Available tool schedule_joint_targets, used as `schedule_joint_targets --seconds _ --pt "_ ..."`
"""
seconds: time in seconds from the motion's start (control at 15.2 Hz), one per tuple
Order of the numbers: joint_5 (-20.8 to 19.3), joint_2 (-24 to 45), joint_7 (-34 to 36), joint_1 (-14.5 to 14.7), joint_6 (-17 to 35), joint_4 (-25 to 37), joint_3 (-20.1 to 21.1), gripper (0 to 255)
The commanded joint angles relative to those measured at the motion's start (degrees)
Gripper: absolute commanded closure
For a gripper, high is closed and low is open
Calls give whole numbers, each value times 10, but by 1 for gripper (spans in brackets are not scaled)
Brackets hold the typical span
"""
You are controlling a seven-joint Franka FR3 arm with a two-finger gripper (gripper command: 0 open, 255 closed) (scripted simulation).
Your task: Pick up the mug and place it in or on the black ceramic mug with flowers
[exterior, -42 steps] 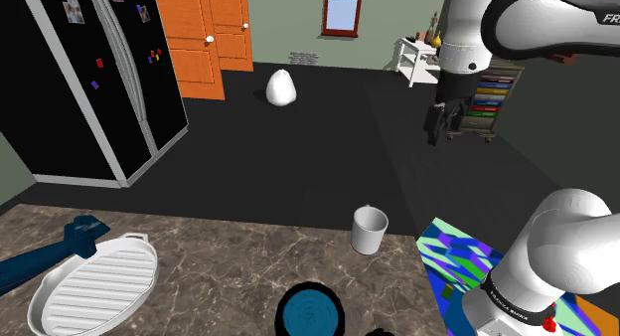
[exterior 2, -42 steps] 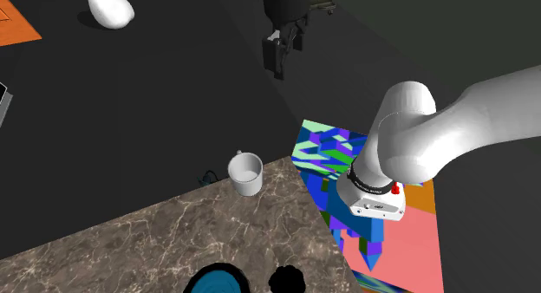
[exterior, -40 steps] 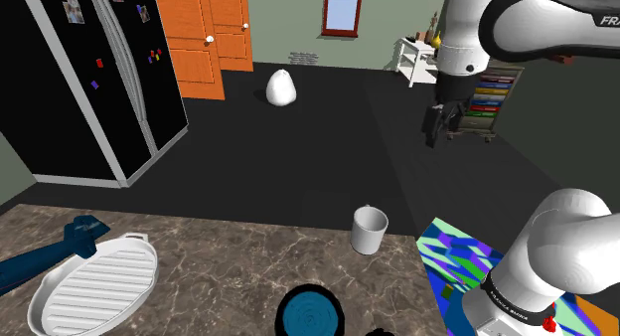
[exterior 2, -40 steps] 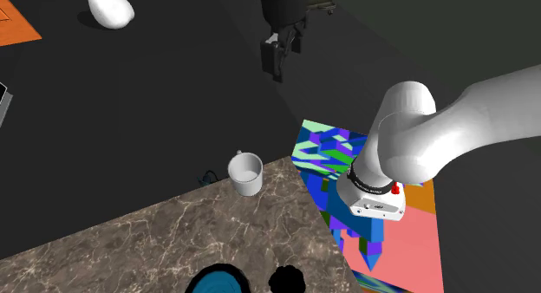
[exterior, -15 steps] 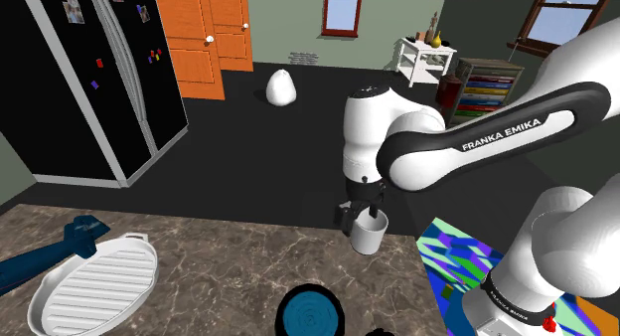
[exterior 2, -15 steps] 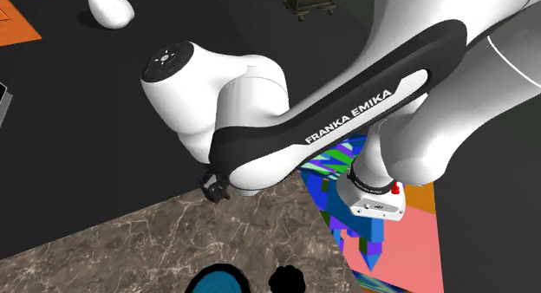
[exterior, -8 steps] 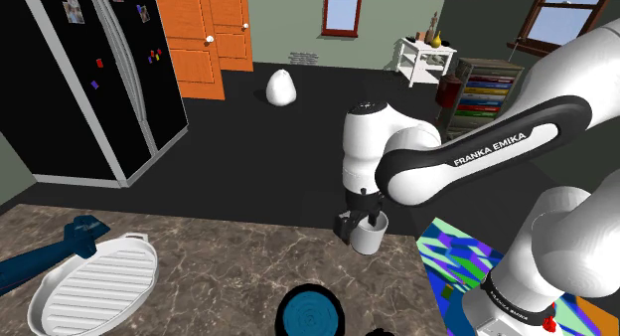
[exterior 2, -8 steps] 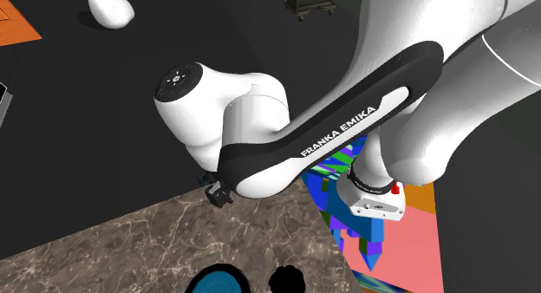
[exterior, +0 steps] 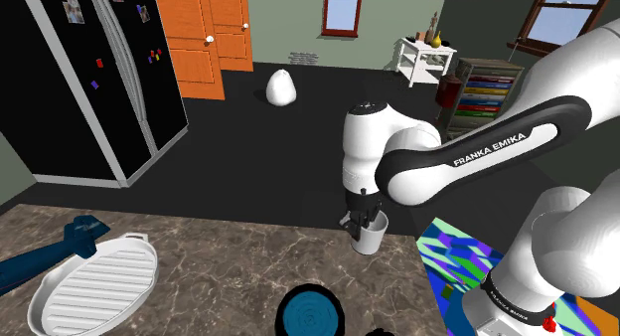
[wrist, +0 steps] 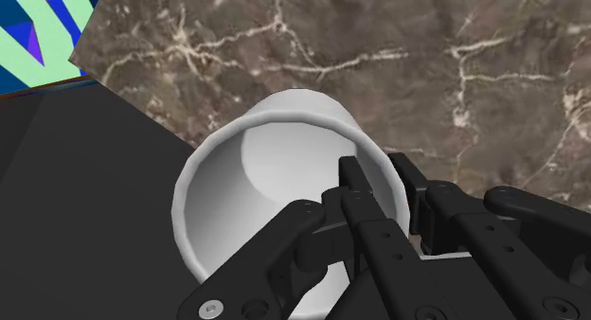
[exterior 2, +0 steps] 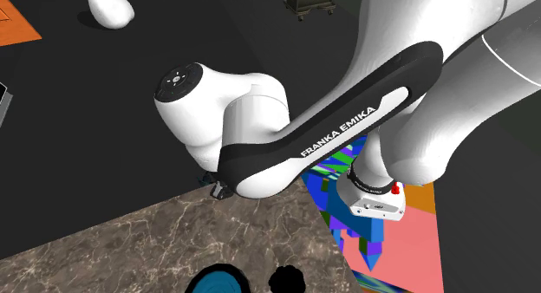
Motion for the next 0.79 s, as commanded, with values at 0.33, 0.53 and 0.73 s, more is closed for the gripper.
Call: schedule_joint_targets --seconds 0.33,0.53,0.73 --pt "0 0 0 0 0 0 0 255" --pt "2 -11 -2 1 -18 8 -3 255" --pt "4 -26 -5 2 -46 20 -7 255"
